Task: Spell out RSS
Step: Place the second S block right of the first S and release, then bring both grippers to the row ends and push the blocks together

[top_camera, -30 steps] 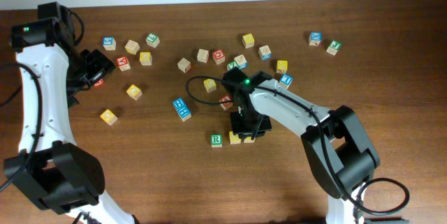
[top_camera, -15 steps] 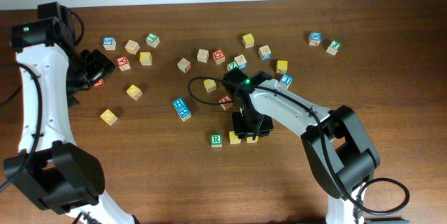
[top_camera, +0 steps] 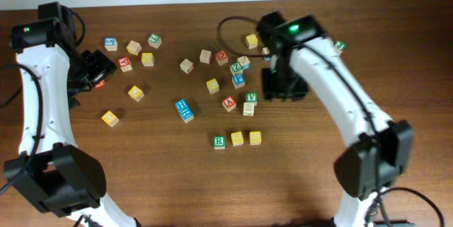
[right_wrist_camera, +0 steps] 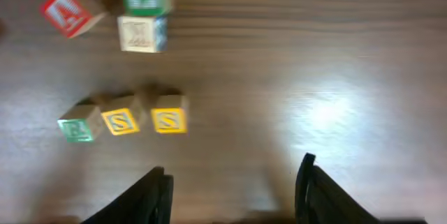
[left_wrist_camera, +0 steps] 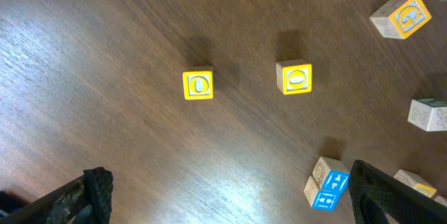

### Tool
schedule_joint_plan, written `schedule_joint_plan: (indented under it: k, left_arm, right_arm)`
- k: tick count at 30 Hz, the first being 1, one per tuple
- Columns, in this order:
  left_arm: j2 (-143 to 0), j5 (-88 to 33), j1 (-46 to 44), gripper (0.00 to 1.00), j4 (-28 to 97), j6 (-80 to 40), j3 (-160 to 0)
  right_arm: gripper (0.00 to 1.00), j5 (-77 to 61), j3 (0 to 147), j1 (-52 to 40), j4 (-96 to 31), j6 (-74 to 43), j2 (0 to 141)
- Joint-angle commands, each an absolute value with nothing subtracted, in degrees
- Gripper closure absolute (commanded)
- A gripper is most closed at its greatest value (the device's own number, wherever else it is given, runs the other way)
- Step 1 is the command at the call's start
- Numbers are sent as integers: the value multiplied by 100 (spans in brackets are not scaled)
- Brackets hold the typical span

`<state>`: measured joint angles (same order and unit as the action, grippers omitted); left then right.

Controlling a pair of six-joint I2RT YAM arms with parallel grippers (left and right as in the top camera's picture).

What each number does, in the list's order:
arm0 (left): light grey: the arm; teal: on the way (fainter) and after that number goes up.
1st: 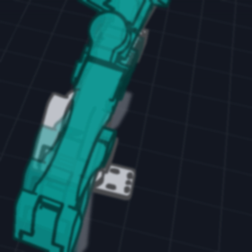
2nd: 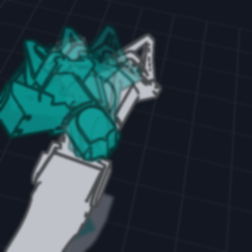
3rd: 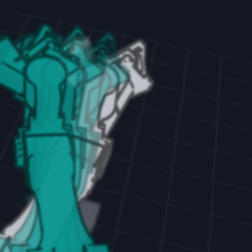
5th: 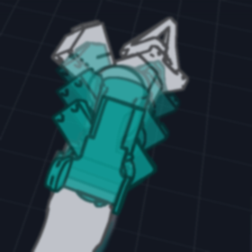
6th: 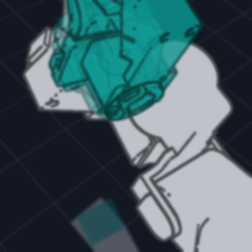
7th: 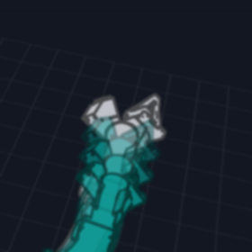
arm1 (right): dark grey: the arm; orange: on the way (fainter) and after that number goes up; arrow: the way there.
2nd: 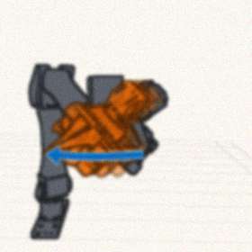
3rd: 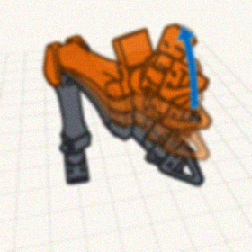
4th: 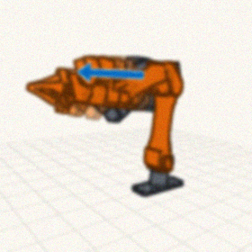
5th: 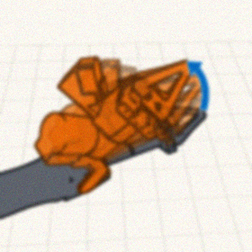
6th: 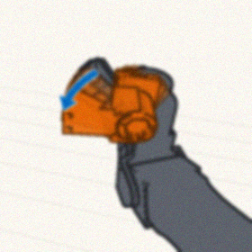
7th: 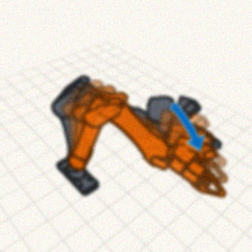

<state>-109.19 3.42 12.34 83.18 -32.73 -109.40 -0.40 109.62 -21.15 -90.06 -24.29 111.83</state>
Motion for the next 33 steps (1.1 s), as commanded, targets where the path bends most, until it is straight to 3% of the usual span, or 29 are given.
schedule_joint_plan:
  k: [1, 3, 4, 5, 6, 9, 11, 14, 15, 16, 17, 18, 19, 20, 21, 26, 33]
  left_arm:
    - [-10908, 373, 1227, 1, 8322, -3225, -10978]
    - [-10908, 373, 1227, 1, 8322, -3225, -10978]
    - [-10908, 405, 1227, 1, 8318, -3225, -10978]
    - [-10908, 410, 1227, 1, 8320, -3225, -10978]
    - [-10908, 381, 1225, 1, 8320, -3229, -10978]
    - [-10908, 148, 1225, 1, 8320, -3229, -10978]
    - [-10912, -1439, 1166, 2, 8621, -2591, -10947]
    - [-10912, -1706, 528, 11, 8785, -1476, -10720]
    - [-10912, -1426, 178, 16, 8770, -1468, -10523]
    - [-10912, -945, -200, 38, 8591, -1468, -10232]
    - [-10914, -552, -528, 11, 8372, -1470, -9931]
    - [-10919, -416, -731, 24, 8173, -1496, -9668]
    - [-10919, -419, -886, 43, 7992, -1516, -9402]
    - [-10919, -419, -985, 68, 7841, -1518, -9146]
    - [-10919, -425, -1081, 100, 7675, -1804, -8803]
    - [-10919, -860, -1806, 100, 6272, -2285, -7349]
    - [-10919, -1594, -2349, 100, 5260, -2635, -6827]
  right_arm:
    - [49, 574, 11183, -1481, -9408, -2132, 10383]
    - [48, 589, 11183, -878, -9542, -1966, 10049]
    - [34, 609, 11181, -589, -9588, -1844, 9992]
    - [11, 609, 11181, -349, -9625, -1750, 9996]
    - [4, 609, 11159, -132, -9633, -1732, 10029]
    - [2, 607, 11078, 244, -9520, -1621, 10084]
    - [3, 489, 11078, 263, -9476, -1498, 10084]
    - [23, 473, 10947, 263, -9266, -1503, 10088]
    - [24, 447, 10836, 261, -9207, -1546, 10088]
    - [24, 294, 10597, 255, -9150, -1542, 10088]
    - [33, 198, 10298, 202, -9054, -1507, 10088]
    - [58, 196, 9994, 115, -8930, -1476, 10088]
    - [76, 193, 9644, -8, -8779, -1479, 10088]
    - [93, 187, 9231, -161, -8558, -1481, 10088]
    - [96, -16, 8812, -353, -8261, -1481, 10088]
    - [96, -867, 7148, -1367, -6265, -2115, 10088]
    - [96, -2383, 5846, -1466, -4362, -1789, 10088]
